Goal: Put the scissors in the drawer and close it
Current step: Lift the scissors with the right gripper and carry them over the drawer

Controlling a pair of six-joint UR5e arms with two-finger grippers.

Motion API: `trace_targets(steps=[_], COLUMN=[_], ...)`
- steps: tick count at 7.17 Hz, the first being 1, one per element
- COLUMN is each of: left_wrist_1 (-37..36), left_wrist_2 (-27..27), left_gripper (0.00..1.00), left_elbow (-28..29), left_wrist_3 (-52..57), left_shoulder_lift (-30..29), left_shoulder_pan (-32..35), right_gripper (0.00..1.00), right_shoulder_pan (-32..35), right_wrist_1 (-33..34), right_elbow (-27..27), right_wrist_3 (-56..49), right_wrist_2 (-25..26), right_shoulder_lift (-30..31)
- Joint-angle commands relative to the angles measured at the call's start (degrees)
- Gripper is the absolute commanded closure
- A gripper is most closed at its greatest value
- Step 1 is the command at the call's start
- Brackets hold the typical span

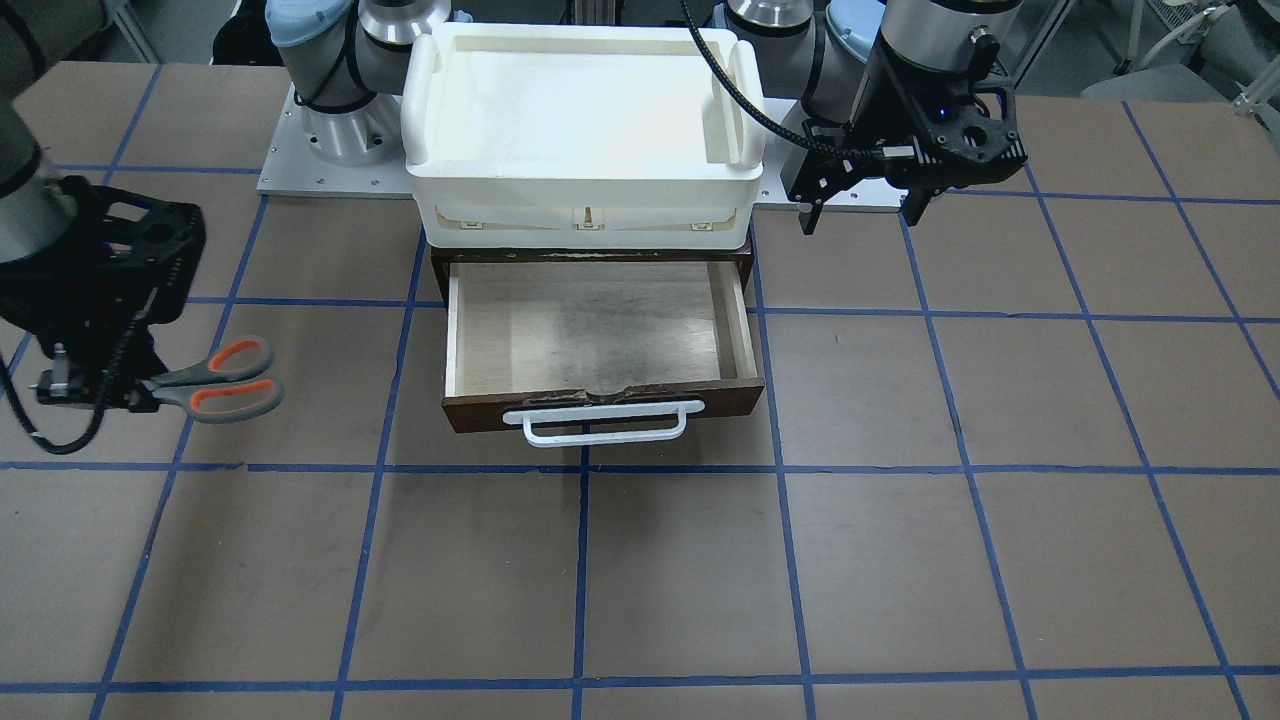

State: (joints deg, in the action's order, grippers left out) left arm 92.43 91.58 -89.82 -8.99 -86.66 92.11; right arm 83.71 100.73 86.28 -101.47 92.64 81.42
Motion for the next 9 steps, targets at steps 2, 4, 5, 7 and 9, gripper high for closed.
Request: trace_targets(steps=[2,4,5,7,9], left_wrist_1=[-0.06,-0.06,-0.06,-0.06,-0.06], left_wrist_2=[0.0,0.0,0.0,0.0,0.0], left_gripper=[0.0,0.0,0.0,0.0,0.0], left_elbow=[0.0,0.0,0.0,0.0,0.0], left_wrist_3=[0.03,-0.06,-0.06,0.03,-0.06], left_shoulder_lift=[0.0,0.0,0.0,0.0,0.0], left_shoulder_pan=[0.0,0.0,0.0,0.0,0.0], right_gripper=[1.0,1.0,1.0,1.0,1.0], right_shoulder_pan=[14.41,21.02,23.66,27.54,29.47], right_wrist_1=[-5.01,-5.19,-5.37,-4.31,-3.79], right_elbow=[0.55,0.82,1.26,2.23,2.23], right_wrist_3=[12.39,20.92,24.7,27.44,29.66], right_wrist_2=[0.61,0.44,0.0,0.0,-0.36], right_shoulder_lift=[0.06,-1.43,-2.05,-3.63,-4.68])
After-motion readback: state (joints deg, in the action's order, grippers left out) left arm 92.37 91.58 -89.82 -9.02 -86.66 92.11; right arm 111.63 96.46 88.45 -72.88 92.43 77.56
